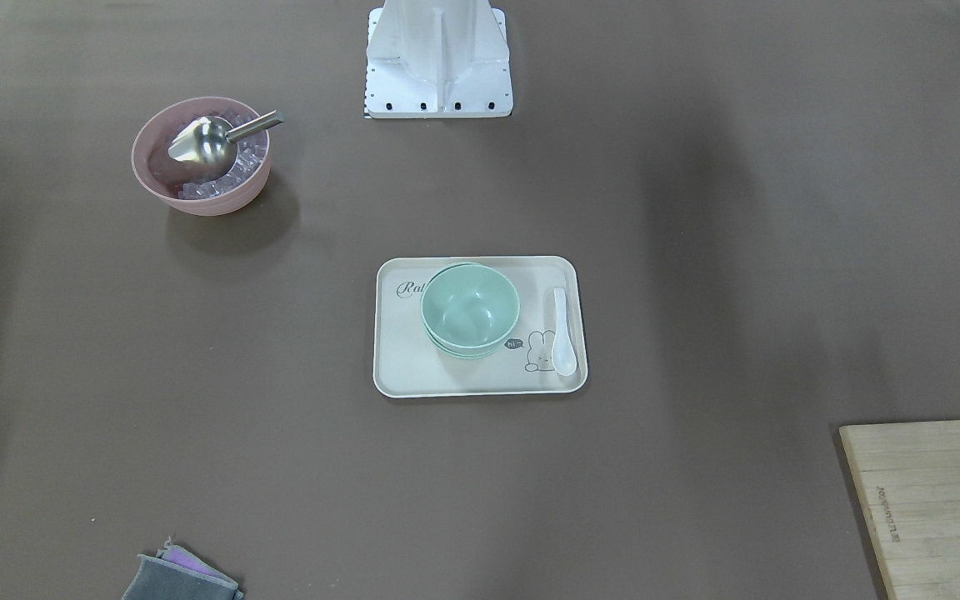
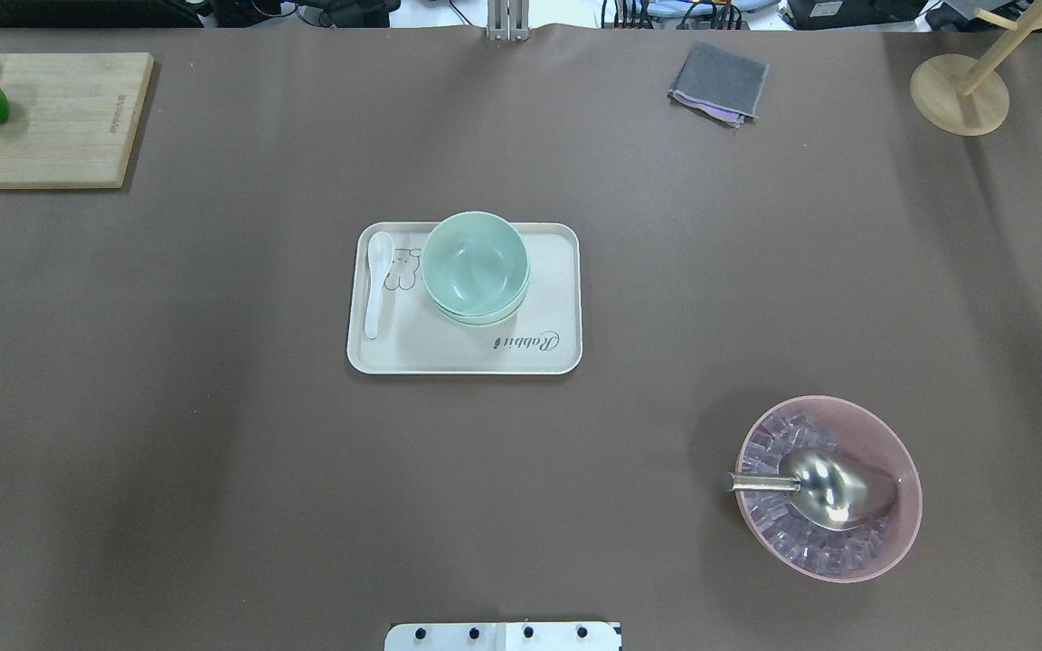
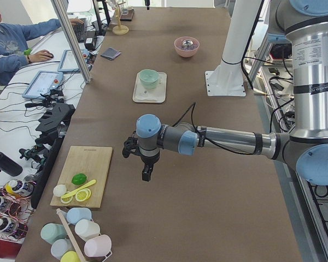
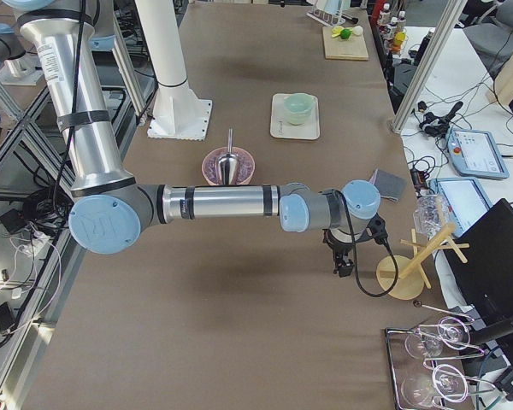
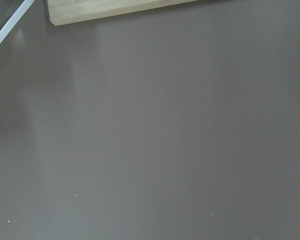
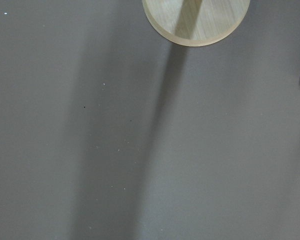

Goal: Stack green bowls together

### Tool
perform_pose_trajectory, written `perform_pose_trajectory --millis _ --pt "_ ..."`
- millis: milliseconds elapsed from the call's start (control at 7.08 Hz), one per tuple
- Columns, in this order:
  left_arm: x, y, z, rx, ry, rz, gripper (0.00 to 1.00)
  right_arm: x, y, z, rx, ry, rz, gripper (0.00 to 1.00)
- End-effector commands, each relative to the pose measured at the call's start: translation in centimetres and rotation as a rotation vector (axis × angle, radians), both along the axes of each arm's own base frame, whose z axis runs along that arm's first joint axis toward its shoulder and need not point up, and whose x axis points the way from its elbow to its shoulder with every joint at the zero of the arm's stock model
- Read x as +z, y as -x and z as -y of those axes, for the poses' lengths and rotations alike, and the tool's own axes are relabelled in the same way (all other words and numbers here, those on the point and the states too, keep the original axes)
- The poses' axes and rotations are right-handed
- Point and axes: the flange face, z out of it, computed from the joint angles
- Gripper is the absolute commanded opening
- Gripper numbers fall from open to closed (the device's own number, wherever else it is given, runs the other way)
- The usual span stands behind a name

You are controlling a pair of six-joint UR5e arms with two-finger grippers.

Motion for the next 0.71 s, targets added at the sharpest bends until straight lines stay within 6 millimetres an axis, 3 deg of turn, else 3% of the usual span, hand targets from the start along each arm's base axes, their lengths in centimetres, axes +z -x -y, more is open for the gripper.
perform_pose_trajectory --millis 0,565 --pt "0.31 -0.01 -0.35 0.003 0.007 -0.007 0.99 0.20 0.10 -0.01 -0.001 0.000 0.001 1.00" --pt "-0.22 -0.02 -0.26 0.000 -0.002 -0.008 0.99 -0.49 0.02 0.03 0.000 -0.013 0.004 1.00"
